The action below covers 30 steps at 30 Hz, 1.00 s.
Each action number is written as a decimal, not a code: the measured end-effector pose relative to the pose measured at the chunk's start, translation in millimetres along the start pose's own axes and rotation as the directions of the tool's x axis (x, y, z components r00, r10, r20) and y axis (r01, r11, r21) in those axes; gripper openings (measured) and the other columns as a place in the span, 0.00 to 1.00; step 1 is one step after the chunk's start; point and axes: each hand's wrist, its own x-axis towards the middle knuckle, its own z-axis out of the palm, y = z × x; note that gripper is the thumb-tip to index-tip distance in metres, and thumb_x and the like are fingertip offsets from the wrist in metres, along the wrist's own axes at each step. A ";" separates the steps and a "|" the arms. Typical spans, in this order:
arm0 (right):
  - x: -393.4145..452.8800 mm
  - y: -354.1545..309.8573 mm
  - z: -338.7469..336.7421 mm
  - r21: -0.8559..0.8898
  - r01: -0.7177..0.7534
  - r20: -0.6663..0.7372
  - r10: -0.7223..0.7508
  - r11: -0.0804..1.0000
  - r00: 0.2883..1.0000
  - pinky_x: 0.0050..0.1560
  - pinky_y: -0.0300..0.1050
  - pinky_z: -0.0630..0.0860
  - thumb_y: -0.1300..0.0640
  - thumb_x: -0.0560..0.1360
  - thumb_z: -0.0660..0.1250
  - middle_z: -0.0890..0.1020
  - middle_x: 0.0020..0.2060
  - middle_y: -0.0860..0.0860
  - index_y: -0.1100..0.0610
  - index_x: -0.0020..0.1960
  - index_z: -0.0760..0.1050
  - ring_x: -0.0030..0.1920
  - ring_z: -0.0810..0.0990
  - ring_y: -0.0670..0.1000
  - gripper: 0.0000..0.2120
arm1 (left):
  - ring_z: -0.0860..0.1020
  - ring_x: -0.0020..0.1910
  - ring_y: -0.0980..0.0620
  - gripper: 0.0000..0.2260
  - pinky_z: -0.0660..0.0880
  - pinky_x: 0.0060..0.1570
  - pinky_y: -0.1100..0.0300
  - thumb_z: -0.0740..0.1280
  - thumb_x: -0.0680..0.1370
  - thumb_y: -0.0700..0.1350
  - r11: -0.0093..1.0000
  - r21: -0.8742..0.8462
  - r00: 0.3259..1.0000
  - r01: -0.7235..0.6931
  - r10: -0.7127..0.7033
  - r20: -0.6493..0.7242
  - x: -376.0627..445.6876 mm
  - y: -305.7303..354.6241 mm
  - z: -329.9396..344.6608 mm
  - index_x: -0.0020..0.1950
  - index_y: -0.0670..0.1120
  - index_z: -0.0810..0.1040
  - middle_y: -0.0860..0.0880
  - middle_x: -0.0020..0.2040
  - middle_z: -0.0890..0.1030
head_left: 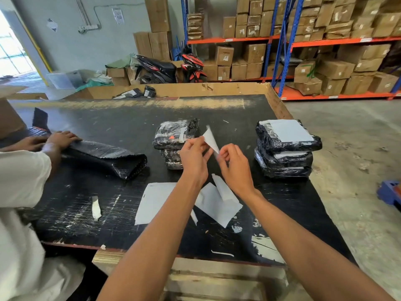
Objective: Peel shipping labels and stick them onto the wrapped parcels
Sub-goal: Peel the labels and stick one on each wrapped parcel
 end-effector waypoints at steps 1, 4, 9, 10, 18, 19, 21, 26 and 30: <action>5.2 12.8 -25.6 0.030 0.014 0.020 -0.015 0.999 1.000 0.46 0.53 0.76 0.59 0.80 0.66 0.75 0.45 0.48 0.53 0.50 0.71 0.44 0.75 0.49 0.03 | 0.77 0.38 0.50 0.10 0.80 0.46 0.54 0.65 0.79 0.35 0.999 -0.027 0.999 -0.025 0.024 -0.028 -17.1 -10.4 22.5 0.39 0.43 0.73 0.46 0.36 0.77; 11.9 24.2 -30.9 0.002 -0.030 0.007 0.029 1.000 1.000 0.45 0.48 0.75 0.61 0.80 0.65 0.75 0.44 0.48 0.52 0.48 0.72 0.43 0.74 0.48 0.05 | 0.77 0.46 0.47 0.04 0.78 0.55 0.49 0.65 0.79 0.36 0.996 -0.094 1.000 0.001 0.001 0.019 -22.4 -10.1 25.3 0.47 0.44 0.74 0.45 0.43 0.78; 15.4 26.3 -35.9 0.134 -0.234 0.048 0.230 0.963 0.972 0.44 0.39 0.73 0.59 0.80 0.66 0.78 0.44 0.48 0.52 0.50 0.73 0.43 0.76 0.45 0.03 | 0.79 0.51 0.52 0.14 0.75 0.54 0.58 0.65 0.80 0.41 0.999 0.048 0.999 -0.002 0.004 -0.054 -12.6 -13.8 8.7 0.65 0.43 0.75 0.46 0.53 0.81; 16.4 23.1 -36.6 0.191 -0.297 0.087 0.285 0.936 0.955 0.44 0.38 0.74 0.58 0.80 0.66 0.78 0.44 0.47 0.52 0.50 0.73 0.44 0.77 0.44 0.03 | 0.78 0.46 0.54 0.14 0.74 0.47 0.62 0.65 0.79 0.39 0.978 0.206 0.995 -0.030 0.050 -0.090 -8.9 -13.3 4.9 0.65 0.43 0.75 0.48 0.50 0.80; 50.6 -4.3 -5.1 0.428 -0.550 0.346 0.432 0.718 0.833 0.57 0.53 0.81 0.57 0.81 0.66 0.82 0.56 0.53 0.53 0.55 0.73 0.57 0.81 0.53 0.04 | 0.76 0.37 0.51 0.04 0.73 0.36 0.60 0.69 0.76 0.35 0.816 0.570 0.987 -0.098 0.152 -0.048 40.9 21.5 -33.6 0.50 0.40 0.80 0.48 0.41 0.80; 56.7 -8.9 0.0 0.428 -0.556 0.349 0.437 0.712 0.829 0.54 0.49 0.81 0.57 0.81 0.66 0.82 0.56 0.53 0.54 0.57 0.73 0.57 0.81 0.52 0.05 | 0.75 0.34 0.51 0.04 0.72 0.34 0.60 0.69 0.76 0.34 0.805 0.582 0.984 -0.115 0.172 -0.042 48.1 27.8 -37.2 0.47 0.41 0.81 0.47 0.40 0.80; 73.2 -21.0 17.5 0.419 -0.551 0.331 0.444 0.722 0.833 0.47 0.43 0.78 0.58 0.81 0.67 0.82 0.56 0.52 0.55 0.58 0.74 0.56 0.81 0.51 0.07 | 0.74 0.34 0.52 0.05 0.72 0.33 0.59 0.69 0.76 0.34 0.794 0.593 0.979 -0.131 0.198 -0.048 69.3 44.2 -46.5 0.44 0.43 0.81 0.46 0.40 0.81; 108.9 -35.2 52.7 0.387 -0.528 0.296 0.441 0.756 0.847 0.56 0.53 0.81 0.61 0.77 0.71 0.83 0.54 0.53 0.50 0.51 0.75 0.56 0.83 0.54 0.08 | 0.77 0.37 0.52 0.05 0.73 0.35 0.60 0.68 0.77 0.34 0.792 0.591 0.974 -0.151 0.221 -0.047 109.4 78.9 -59.2 0.45 0.43 0.81 0.45 0.44 0.83; 129.3 -43.8 80.0 0.322 -0.508 0.280 0.433 0.799 0.857 0.53 0.48 0.82 0.64 0.75 0.72 0.83 0.53 0.53 0.54 0.55 0.75 0.54 0.83 0.53 0.12 | 0.73 0.31 0.51 0.07 0.70 0.27 0.63 0.67 0.76 0.32 0.798 0.586 0.976 -0.138 0.208 -0.055 140.0 97.7 -71.2 0.42 0.42 0.81 0.46 0.38 0.81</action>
